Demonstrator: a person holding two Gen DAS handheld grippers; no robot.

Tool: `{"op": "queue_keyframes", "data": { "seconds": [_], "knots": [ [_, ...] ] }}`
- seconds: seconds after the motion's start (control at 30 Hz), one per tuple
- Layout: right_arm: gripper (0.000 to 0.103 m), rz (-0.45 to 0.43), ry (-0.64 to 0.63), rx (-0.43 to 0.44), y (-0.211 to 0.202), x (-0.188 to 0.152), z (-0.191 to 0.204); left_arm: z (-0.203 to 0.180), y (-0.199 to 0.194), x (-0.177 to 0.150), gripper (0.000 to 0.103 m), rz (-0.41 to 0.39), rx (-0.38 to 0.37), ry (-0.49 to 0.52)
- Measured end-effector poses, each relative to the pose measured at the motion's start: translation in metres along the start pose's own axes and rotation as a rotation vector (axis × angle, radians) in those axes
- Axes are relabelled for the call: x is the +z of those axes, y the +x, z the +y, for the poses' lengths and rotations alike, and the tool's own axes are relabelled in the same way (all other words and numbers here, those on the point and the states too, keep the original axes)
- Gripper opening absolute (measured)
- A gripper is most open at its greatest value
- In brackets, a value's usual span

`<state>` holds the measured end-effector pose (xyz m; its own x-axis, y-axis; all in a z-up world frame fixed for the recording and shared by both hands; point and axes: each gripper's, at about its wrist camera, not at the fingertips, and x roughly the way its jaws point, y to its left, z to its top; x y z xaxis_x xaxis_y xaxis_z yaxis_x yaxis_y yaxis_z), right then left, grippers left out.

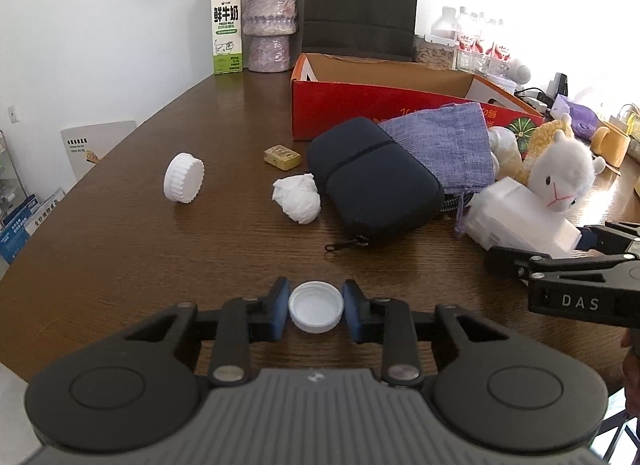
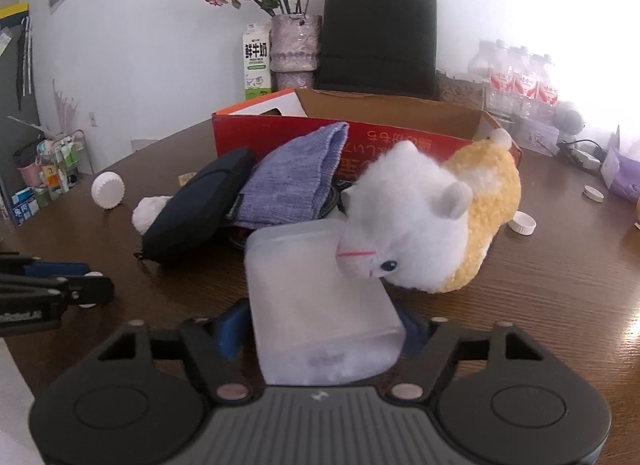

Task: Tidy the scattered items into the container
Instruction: 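Grasp the flat white bottle cap with the left tool while the right tool grasps the frosted plastic box, then carry the cap and plastic box into the cardboard box and open both tools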

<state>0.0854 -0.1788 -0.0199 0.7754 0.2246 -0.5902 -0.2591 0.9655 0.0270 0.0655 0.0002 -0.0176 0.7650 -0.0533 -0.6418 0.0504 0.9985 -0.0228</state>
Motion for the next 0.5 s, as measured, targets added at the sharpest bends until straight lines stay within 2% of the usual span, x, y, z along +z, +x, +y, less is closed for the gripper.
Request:
{"op": "queue_keyframes", "data": {
  "seconds": [0.1, 0.5],
  "knots": [
    [0.063, -0.021, 0.005, 0.015, -0.007, 0.000, 0.002, 0.001, -0.001, 0.000, 0.029, 0.003, -0.010, -0.006],
    [0.063, -0.125, -0.023, 0.067, -0.049, 0.014, 0.021, 0.003, -0.031, 0.016, 0.029, -0.067, -0.036, -0.006]
  ]
}}
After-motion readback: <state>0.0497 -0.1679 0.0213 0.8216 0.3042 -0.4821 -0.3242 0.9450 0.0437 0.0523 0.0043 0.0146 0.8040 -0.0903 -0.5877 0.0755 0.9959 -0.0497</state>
